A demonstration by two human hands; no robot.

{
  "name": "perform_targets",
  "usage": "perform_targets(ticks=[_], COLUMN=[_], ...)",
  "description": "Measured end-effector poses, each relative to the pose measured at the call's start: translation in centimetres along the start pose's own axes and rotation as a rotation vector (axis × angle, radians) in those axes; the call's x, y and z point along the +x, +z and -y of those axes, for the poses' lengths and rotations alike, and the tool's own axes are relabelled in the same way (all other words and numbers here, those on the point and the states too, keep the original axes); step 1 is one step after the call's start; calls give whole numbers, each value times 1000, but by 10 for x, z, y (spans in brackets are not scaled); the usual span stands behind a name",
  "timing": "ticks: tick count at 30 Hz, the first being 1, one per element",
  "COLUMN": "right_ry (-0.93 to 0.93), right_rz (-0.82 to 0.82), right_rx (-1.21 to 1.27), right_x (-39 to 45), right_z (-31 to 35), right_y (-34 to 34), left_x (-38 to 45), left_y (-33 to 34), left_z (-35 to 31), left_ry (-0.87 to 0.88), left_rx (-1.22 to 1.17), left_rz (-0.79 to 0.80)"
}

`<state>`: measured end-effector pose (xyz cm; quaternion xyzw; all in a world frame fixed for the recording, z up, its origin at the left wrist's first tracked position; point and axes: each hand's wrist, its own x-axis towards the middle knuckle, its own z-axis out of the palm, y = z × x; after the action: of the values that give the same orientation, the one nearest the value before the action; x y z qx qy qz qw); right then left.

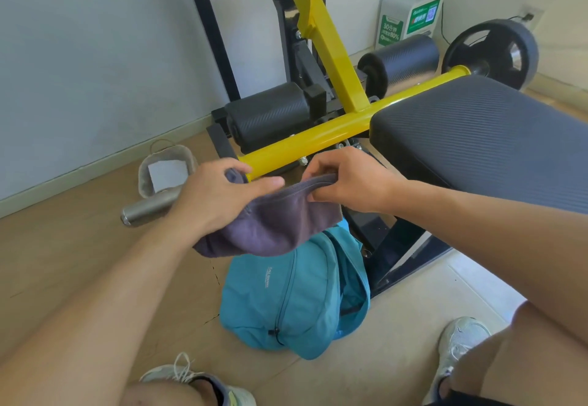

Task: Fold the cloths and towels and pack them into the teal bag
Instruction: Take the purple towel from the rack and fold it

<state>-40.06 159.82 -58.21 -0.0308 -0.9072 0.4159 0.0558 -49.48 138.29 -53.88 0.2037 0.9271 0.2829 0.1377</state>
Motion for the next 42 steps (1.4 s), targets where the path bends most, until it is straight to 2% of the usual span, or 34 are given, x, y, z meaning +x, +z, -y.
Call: perform_targets(ticks=[3,7,10,13,16,20,25,27,32,42], right_ry=[-79,-91,-124,-160,-183,-201,-165,-130,-67,-100], right_rz=[-33,33,25,10,39,71,-193,-235,-223,-90], right_rx=[77,218,284,327,418,462,284,237,177,168], right_x=[-5,-5,-4,-4,-6,-7,-6,-7,-9,-11], right_z=[14,18,17,19,23,27,32,34,35,39], right_y=[-3,-5,-5,-10,-15,-16,-16,-18,-20,-23], left_x=[-5,-4,-3,-7,-8,-12,-13,-15,-21,-15], left_y=[7,9,10,13,17,20,20,21,21,32], left_z=[-9,-10,-5,-11,-13,-16,-18,-19,-26,-20], left_ry=[40,151,184,140,36,43,30,20,3,-86], left_rx=[-50,-164,-356,-551,-733,-843,-977,-973,-1072,-1088], left_rz=[141,277,314,381,365,402,420,376,343,338])
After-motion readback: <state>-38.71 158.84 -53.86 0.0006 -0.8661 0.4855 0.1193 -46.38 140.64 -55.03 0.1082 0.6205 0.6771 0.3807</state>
